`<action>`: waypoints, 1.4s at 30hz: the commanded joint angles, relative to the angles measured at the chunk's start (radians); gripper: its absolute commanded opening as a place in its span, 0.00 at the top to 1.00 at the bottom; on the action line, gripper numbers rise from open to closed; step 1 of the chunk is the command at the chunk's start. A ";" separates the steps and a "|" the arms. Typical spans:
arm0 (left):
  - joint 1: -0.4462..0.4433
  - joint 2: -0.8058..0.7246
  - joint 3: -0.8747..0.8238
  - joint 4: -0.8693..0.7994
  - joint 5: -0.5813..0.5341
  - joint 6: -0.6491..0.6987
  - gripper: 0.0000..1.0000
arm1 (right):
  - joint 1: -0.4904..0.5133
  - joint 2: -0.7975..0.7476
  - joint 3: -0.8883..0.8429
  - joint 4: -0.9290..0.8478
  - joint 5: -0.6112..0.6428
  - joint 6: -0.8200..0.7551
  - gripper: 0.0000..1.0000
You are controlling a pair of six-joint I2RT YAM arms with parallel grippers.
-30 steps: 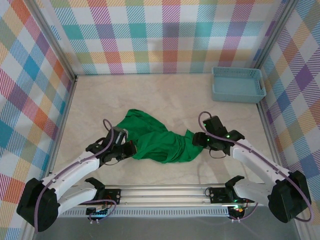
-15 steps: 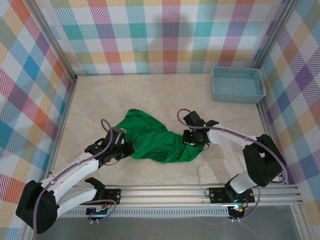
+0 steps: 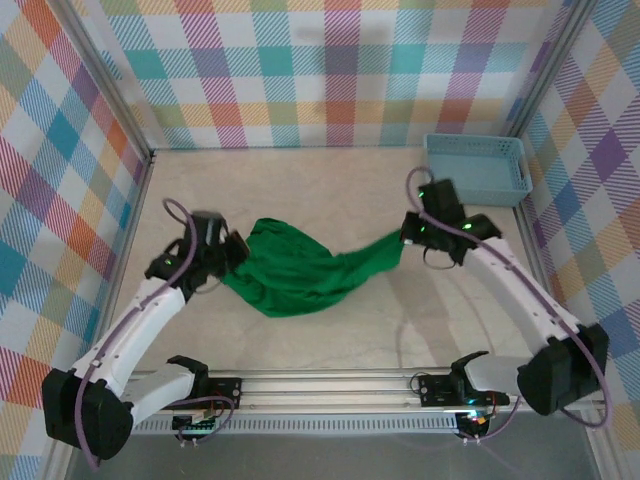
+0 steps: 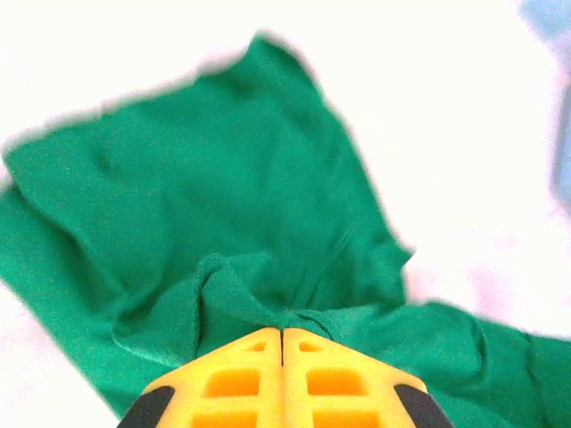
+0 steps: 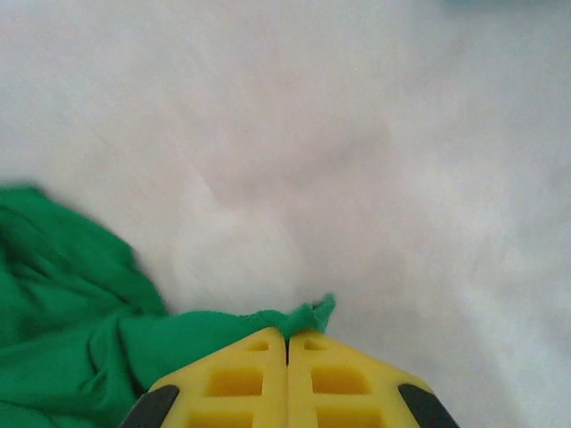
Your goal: Fold the inside-out t-shirt
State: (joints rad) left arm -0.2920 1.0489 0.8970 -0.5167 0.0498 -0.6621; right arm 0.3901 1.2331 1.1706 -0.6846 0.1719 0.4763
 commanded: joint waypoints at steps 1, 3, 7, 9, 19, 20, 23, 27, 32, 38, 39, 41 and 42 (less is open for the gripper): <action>0.047 0.010 0.206 -0.039 0.018 0.063 1.00 | -0.026 -0.100 0.154 -0.066 0.002 -0.092 1.00; 0.048 0.001 0.277 -0.036 0.019 0.079 1.00 | -0.029 -0.159 0.191 -0.077 0.027 -0.100 1.00; 0.047 -0.065 0.237 0.018 0.081 0.063 1.00 | -0.028 -0.293 0.101 -0.105 0.068 -0.067 1.00; 0.037 -0.100 0.142 0.048 0.129 0.045 1.00 | -0.028 -0.353 -0.019 -0.118 0.072 -0.028 1.00; -0.257 -0.062 -0.358 0.080 0.139 -0.014 0.85 | -0.032 -0.373 -0.595 -0.108 -0.033 0.315 0.88; -0.264 -0.063 -0.377 0.077 0.139 -0.022 0.78 | -0.031 -0.361 -0.595 -0.116 -0.020 0.323 0.82; -0.265 -0.112 -0.380 -0.014 0.075 -0.021 0.60 | -0.031 -0.339 -0.563 -0.151 0.033 0.320 0.64; -0.224 -0.202 -0.330 -0.129 -0.071 -0.024 0.40 | -0.031 -0.345 -0.523 -0.151 0.030 0.287 0.56; -0.052 -0.109 -0.299 -0.068 0.023 -0.016 0.37 | -0.022 -0.322 -0.523 -0.102 -0.042 0.268 0.50; -0.020 0.147 -0.235 0.073 0.106 -0.004 0.37 | -0.013 -0.247 -0.571 -0.029 -0.073 0.284 0.48; -0.020 0.174 -0.237 0.115 0.131 -0.009 0.38 | -0.013 -0.234 -0.584 -0.009 -0.071 0.279 0.48; -0.021 0.224 -0.244 0.213 0.209 -0.026 0.39 | -0.013 -0.203 -0.600 0.020 -0.067 0.278 0.48; -0.021 0.250 -0.242 0.230 0.228 -0.036 0.39 | -0.013 -0.184 -0.608 0.037 -0.075 0.274 0.48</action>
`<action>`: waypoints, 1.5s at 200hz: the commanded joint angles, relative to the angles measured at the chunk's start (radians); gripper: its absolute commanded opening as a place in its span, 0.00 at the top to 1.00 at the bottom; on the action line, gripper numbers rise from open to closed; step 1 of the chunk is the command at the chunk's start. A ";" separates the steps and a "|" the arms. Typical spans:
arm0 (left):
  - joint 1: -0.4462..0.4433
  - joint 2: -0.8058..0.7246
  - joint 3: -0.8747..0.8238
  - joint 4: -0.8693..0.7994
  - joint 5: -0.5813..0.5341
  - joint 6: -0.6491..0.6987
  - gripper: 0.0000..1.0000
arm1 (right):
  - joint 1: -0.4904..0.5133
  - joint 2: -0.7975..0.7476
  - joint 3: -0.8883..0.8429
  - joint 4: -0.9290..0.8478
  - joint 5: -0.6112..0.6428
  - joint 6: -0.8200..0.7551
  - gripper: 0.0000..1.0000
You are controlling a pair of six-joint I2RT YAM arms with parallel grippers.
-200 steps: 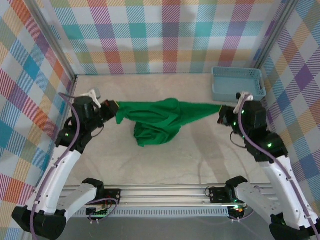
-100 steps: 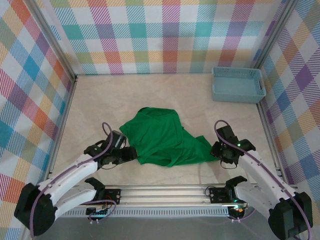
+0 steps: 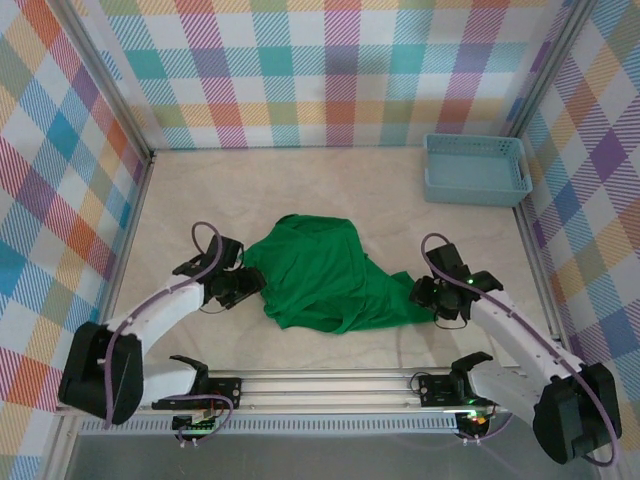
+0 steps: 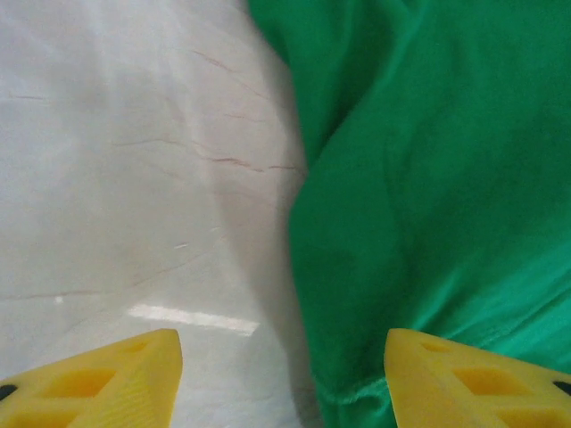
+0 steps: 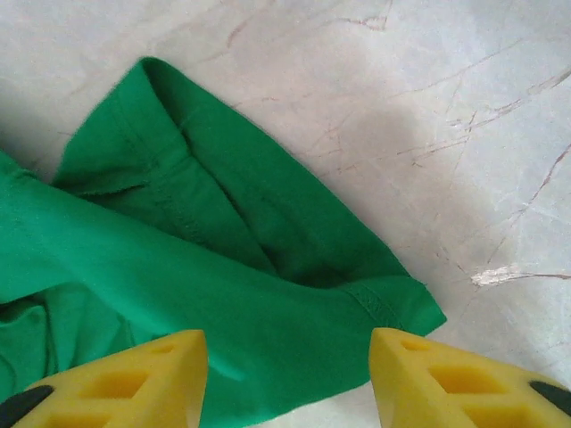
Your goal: Fold the inside-out t-shirt
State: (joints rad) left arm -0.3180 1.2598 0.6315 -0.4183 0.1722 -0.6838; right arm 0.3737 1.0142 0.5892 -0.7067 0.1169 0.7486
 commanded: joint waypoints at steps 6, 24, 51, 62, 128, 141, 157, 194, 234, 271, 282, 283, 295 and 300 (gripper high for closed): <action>0.002 0.068 0.026 0.209 0.130 -0.023 0.40 | 0.005 0.060 -0.039 0.079 -0.031 0.010 0.48; -0.009 0.086 0.033 0.247 0.133 -0.021 0.41 | 0.005 0.091 -0.050 0.114 -0.043 0.014 0.48; -0.038 0.108 0.069 0.215 0.104 0.020 0.41 | 0.005 0.131 -0.048 0.132 -0.041 0.017 0.45; -0.060 0.113 0.094 0.177 0.062 0.051 0.40 | 0.006 0.143 -0.048 0.140 -0.042 0.015 0.45; -0.153 0.273 0.289 -0.037 -0.113 0.217 0.31 | 0.007 0.194 -0.045 0.152 -0.035 0.023 0.41; -0.162 0.314 0.316 -0.045 -0.117 0.230 0.36 | 0.007 0.205 -0.046 0.156 -0.036 0.024 0.41; -0.175 0.354 0.340 -0.041 -0.113 0.234 0.43 | 0.007 0.226 -0.043 0.159 -0.040 0.023 0.42; -0.179 0.346 0.348 -0.029 -0.139 0.213 0.69 | 0.007 0.231 -0.038 0.163 -0.020 0.027 0.67; -0.150 0.211 0.324 -0.023 -0.157 0.193 0.91 | 0.007 0.147 0.006 0.104 0.069 -0.005 0.99; -0.093 0.058 0.356 -0.081 -0.171 0.201 1.00 | 0.007 0.040 0.133 0.032 0.125 -0.098 1.00; -0.087 0.028 0.383 -0.117 -0.193 0.210 1.00 | 0.007 0.017 0.168 0.006 0.134 -0.117 1.00; -0.087 0.026 0.386 -0.120 -0.196 0.212 1.00 | 0.007 0.015 0.173 0.005 0.135 -0.118 1.00; -0.087 -0.001 0.413 -0.161 -0.220 0.219 1.00 | 0.007 -0.003 0.211 -0.022 0.151 -0.135 1.00; -0.087 -0.013 0.424 -0.179 -0.231 0.219 1.00 | 0.007 -0.010 0.226 -0.037 0.161 -0.140 1.00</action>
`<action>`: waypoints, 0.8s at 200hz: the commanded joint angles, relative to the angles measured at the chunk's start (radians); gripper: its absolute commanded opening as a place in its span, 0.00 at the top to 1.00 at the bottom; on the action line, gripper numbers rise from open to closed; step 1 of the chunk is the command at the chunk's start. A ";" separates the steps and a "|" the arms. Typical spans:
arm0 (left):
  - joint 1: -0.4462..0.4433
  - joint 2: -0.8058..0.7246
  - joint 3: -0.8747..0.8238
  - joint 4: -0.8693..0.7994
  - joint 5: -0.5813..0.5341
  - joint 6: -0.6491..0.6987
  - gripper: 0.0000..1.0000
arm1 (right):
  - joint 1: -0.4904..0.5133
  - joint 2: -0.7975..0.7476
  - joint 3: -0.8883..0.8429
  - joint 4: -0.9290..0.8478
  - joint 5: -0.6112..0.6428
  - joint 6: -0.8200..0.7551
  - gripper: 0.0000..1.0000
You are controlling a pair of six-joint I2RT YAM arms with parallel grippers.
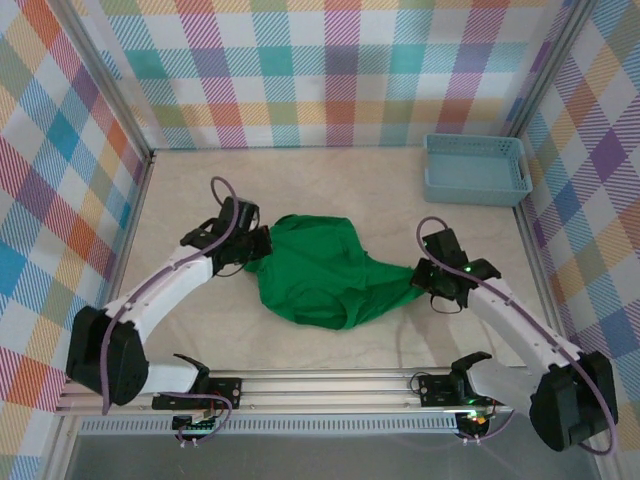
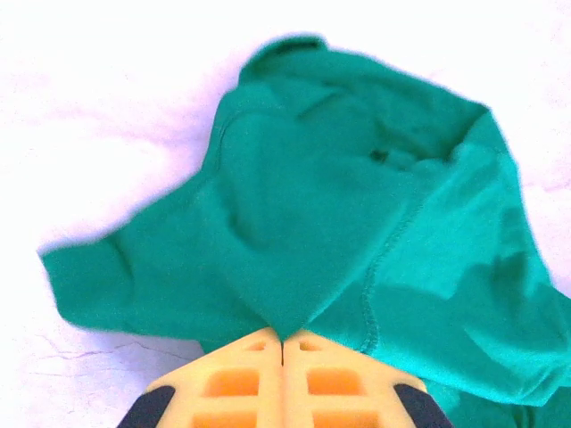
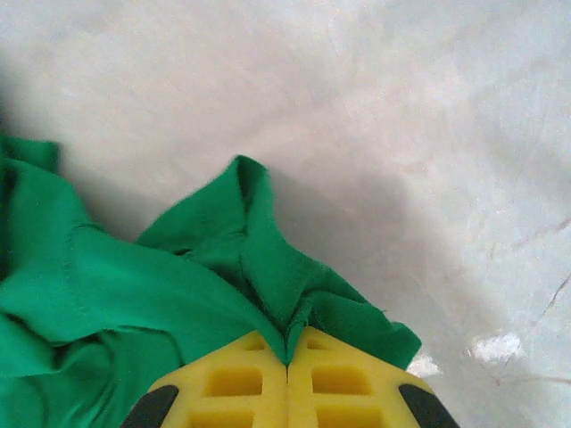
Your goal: Fold the inside-out t-shirt
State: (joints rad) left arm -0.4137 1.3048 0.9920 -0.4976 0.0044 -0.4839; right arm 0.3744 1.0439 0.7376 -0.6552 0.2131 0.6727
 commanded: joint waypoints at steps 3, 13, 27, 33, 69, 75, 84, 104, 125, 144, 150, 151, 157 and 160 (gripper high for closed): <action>0.009 -0.069 0.069 -0.111 -0.073 0.019 1.00 | 0.006 -0.043 0.086 -0.097 0.069 -0.067 1.00; 0.009 -0.107 0.092 -0.151 -0.110 0.017 1.00 | 0.005 -0.061 0.120 -0.123 0.073 -0.085 1.00; 0.009 -0.181 0.137 -0.213 -0.192 0.012 1.00 | 0.005 -0.095 0.173 -0.139 0.057 -0.126 1.00; 0.010 -0.211 0.162 -0.232 -0.218 0.015 1.00 | 0.004 -0.113 0.197 -0.148 0.057 -0.142 1.00; 0.010 -0.302 0.321 -0.308 -0.281 0.041 1.00 | 0.004 -0.194 0.387 -0.196 0.093 -0.206 1.00; 0.010 -0.312 0.328 -0.313 -0.293 0.041 1.00 | 0.004 -0.201 0.409 -0.204 0.107 -0.210 1.00; 0.010 -0.319 0.318 -0.308 -0.309 0.036 1.00 | 0.005 -0.207 0.426 -0.208 0.128 -0.215 1.00; 0.013 -0.278 0.270 -0.329 -0.360 0.015 1.00 | 0.004 -0.200 0.394 -0.203 0.154 -0.211 1.00; 0.036 -0.138 0.193 -0.323 -0.321 0.012 1.00 | 0.005 -0.141 0.278 -0.168 0.122 -0.176 1.00; 0.056 0.048 0.167 -0.308 -0.207 0.035 1.00 | 0.005 -0.049 0.162 -0.099 0.053 -0.135 1.00; 0.057 0.108 0.174 -0.308 -0.172 0.045 1.00 | 0.003 -0.013 0.135 -0.085 0.038 -0.120 1.00; 0.057 0.120 0.175 -0.310 -0.166 0.047 1.00 | 0.003 -0.006 0.133 -0.084 0.036 -0.118 1.00; 0.058 0.183 0.190 -0.316 -0.122 0.061 1.00 | 0.001 0.033 0.116 -0.072 0.029 -0.108 1.00; 0.057 0.213 0.198 -0.321 -0.104 0.069 1.00 | 0.001 0.053 0.109 -0.065 0.025 -0.106 1.00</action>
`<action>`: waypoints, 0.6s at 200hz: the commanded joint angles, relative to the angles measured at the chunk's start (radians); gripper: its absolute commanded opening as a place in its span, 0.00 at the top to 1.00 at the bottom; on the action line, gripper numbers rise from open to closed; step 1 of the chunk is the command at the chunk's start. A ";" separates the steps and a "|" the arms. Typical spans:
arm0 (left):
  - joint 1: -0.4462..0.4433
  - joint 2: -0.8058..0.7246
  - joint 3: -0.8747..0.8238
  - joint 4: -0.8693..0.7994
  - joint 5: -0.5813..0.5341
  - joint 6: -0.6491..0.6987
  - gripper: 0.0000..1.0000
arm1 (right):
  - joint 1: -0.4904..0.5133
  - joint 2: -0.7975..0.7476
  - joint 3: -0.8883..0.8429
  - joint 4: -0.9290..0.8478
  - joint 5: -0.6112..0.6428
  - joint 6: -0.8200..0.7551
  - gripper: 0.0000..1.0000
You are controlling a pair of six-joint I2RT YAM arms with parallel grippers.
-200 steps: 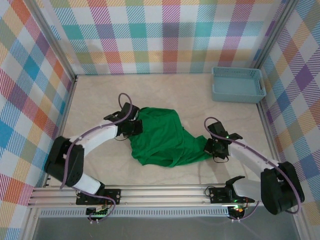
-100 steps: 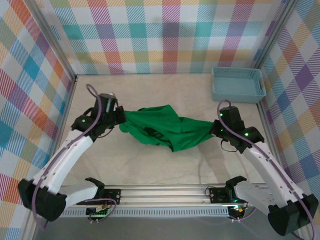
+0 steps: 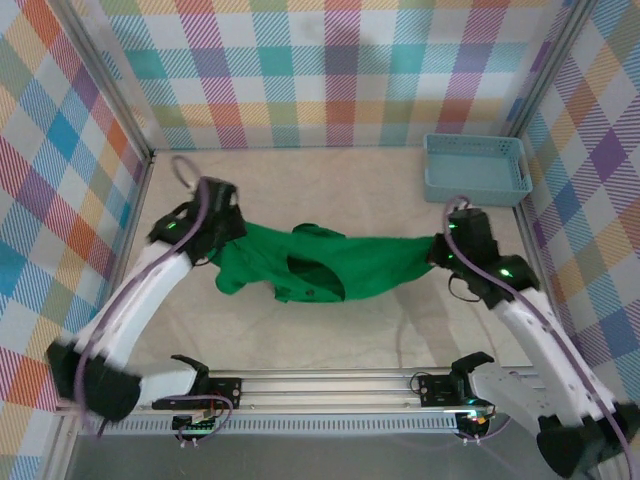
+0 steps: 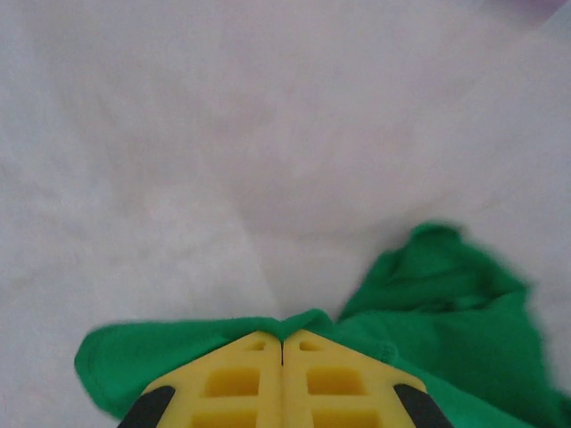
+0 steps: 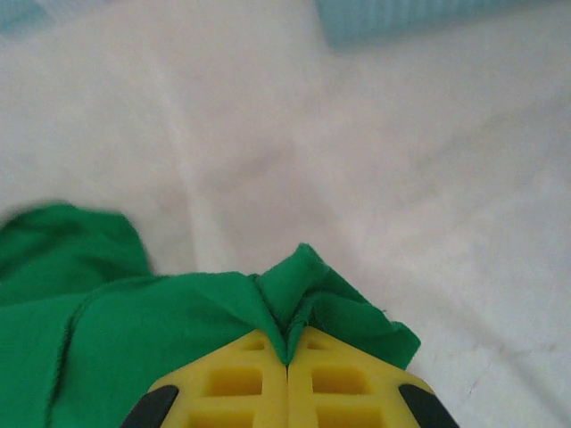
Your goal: Fold the inside-out t-shirt
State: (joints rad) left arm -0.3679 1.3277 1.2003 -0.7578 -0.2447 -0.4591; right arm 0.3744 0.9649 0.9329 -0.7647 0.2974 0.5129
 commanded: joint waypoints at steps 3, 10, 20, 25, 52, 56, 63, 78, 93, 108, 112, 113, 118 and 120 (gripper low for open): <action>0.011 0.218 -0.002 -0.064 0.161 0.048 1.00 | 0.001 0.149 -0.091 0.050 -0.060 0.057 1.00; 0.011 0.267 0.004 -0.063 0.186 0.048 1.00 | 0.001 0.184 -0.103 0.060 -0.053 0.063 1.00; 0.012 0.304 0.001 -0.045 0.203 0.046 1.00 | -0.011 0.225 -0.114 0.071 -0.047 0.070 1.00; 0.012 0.314 -0.006 -0.032 0.202 0.040 0.97 | -0.016 0.239 -0.117 0.076 -0.049 0.073 1.00; 0.023 0.268 -0.068 0.026 0.176 0.002 0.68 | -0.036 0.246 -0.126 0.090 -0.034 0.071 1.00; 0.027 0.251 -0.083 0.036 0.167 -0.005 0.63 | -0.037 0.242 -0.127 0.089 -0.030 0.070 1.00; 0.032 0.216 -0.109 0.051 0.154 -0.021 0.54 | -0.040 0.237 -0.128 0.090 -0.025 0.066 1.00; 0.047 0.122 -0.184 0.093 0.129 -0.053 0.46 | -0.044 0.230 -0.129 0.088 -0.017 0.059 1.00; 0.076 0.036 -0.257 0.127 0.142 -0.093 0.44 | -0.049 0.230 -0.128 0.089 -0.021 0.055 1.00; 0.119 -0.002 -0.317 0.176 0.229 -0.110 0.44 | -0.052 0.232 -0.133 0.095 -0.029 0.053 1.00; 0.129 -0.005 -0.330 0.192 0.259 -0.108 0.44 | -0.051 0.231 -0.134 0.097 -0.031 0.052 1.00; 0.131 -0.005 -0.333 0.197 0.267 -0.108 0.44 | -0.051 0.231 -0.135 0.097 -0.032 0.052 1.00; 0.139 -0.003 -0.345 0.218 0.302 -0.105 0.44 | -0.051 0.230 -0.137 0.099 -0.033 0.052 1.00; 0.140 -0.001 -0.350 0.227 0.317 -0.102 0.44 | -0.051 0.229 -0.138 0.099 -0.033 0.052 1.00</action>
State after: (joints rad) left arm -0.2756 1.3354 0.9199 -0.6350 -0.0647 -0.5274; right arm 0.3321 1.2098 0.8009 -0.6827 0.2642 0.5640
